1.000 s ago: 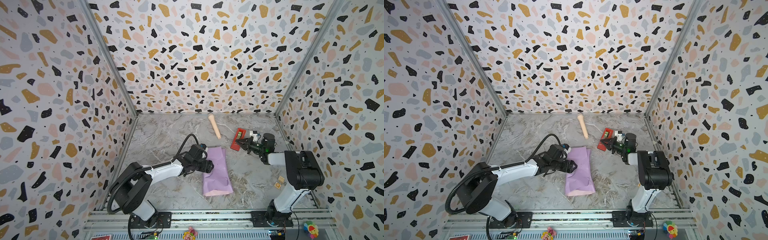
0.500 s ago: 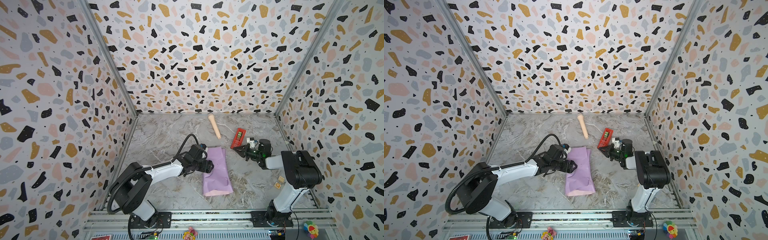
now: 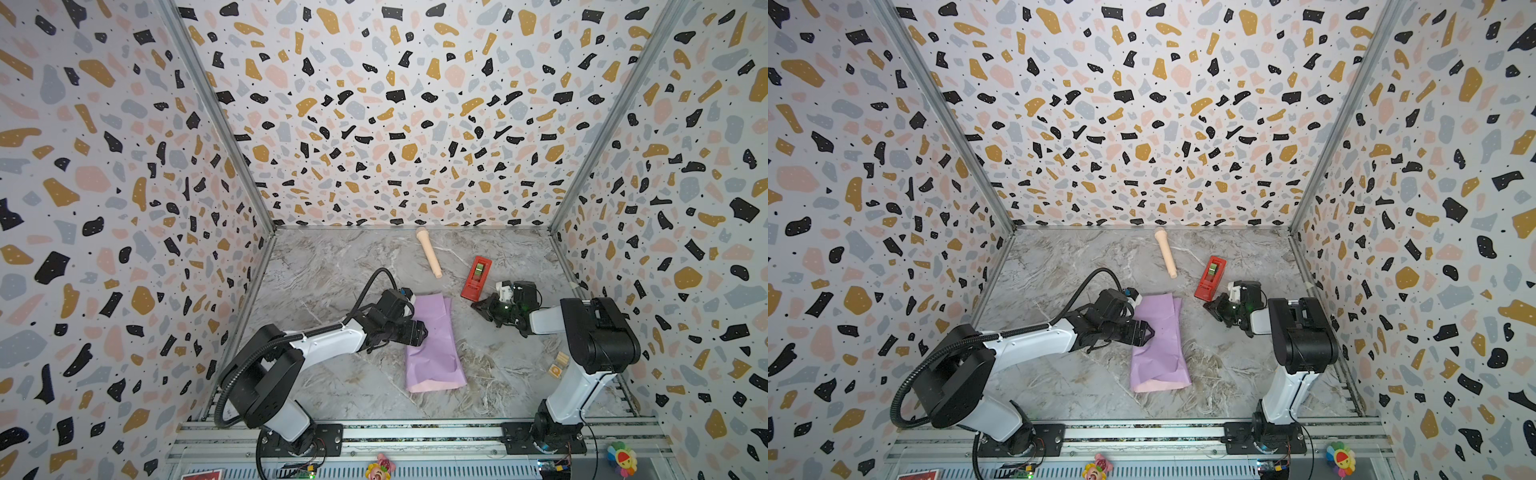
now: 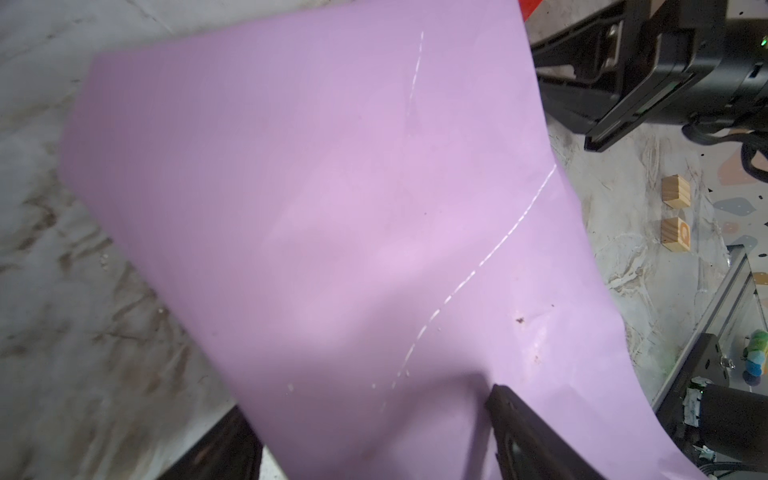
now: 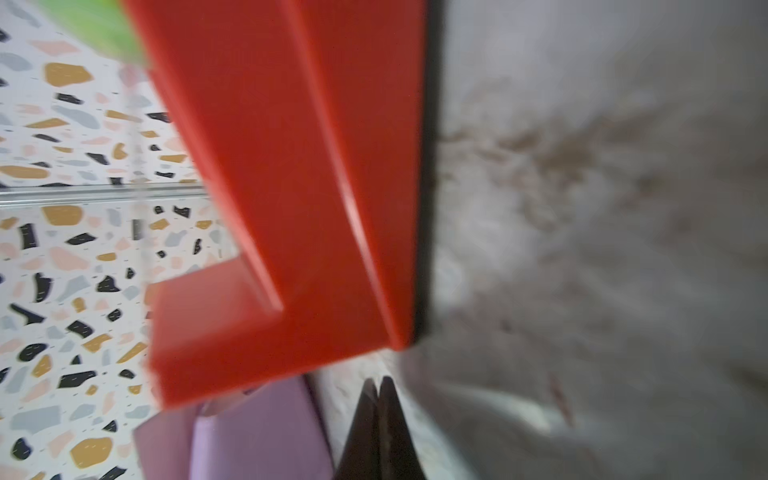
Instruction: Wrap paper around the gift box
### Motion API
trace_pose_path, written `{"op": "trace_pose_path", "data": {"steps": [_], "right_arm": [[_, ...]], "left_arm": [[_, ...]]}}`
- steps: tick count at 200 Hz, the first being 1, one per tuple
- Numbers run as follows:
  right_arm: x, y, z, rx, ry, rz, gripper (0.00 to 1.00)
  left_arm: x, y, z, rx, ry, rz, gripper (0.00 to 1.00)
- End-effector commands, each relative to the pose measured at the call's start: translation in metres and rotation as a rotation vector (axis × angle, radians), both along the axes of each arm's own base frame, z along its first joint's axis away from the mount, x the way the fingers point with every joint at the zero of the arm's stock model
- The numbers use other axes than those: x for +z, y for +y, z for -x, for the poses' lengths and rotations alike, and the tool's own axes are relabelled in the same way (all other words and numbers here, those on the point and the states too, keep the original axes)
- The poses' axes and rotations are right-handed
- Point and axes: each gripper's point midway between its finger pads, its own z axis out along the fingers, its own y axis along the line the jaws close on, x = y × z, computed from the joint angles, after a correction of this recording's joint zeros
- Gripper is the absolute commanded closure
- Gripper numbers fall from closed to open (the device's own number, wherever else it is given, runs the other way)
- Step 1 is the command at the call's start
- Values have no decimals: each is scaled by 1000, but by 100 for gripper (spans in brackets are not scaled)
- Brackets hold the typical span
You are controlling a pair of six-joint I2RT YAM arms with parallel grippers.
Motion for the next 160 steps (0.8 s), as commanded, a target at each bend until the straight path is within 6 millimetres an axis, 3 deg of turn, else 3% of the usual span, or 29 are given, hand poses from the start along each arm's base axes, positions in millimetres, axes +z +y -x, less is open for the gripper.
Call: {"op": "trace_pose_path", "data": {"steps": [1, 16, 38, 58, 89, 115, 160], "right_arm": [[-11, -8, 11, 25, 43, 103, 100], [10, -4, 8, 57, -27, 97, 100], [65, 5, 16, 85, -190, 60, 100], [108, 22, 39, 72, -313, 14, 100], [149, 55, 78, -45, -472, -46, 100], [158, 75, 100, -119, -543, -29, 100], [127, 105, 109, -63, -497, 2, 100]], "left_arm": [[-51, 37, 25, 19, 110, -191, 17], [-51, 37, 25, 19, 110, -192, 17], [-51, 38, 25, 19, 111, -193, 16], [-51, 38, 26, 19, 110, -194, 17], [-50, 38, 25, 20, 110, -194, 17], [-49, 37, 24, 24, 104, -190, 17], [-51, 37, 24, 24, 104, -192, 17]]}}
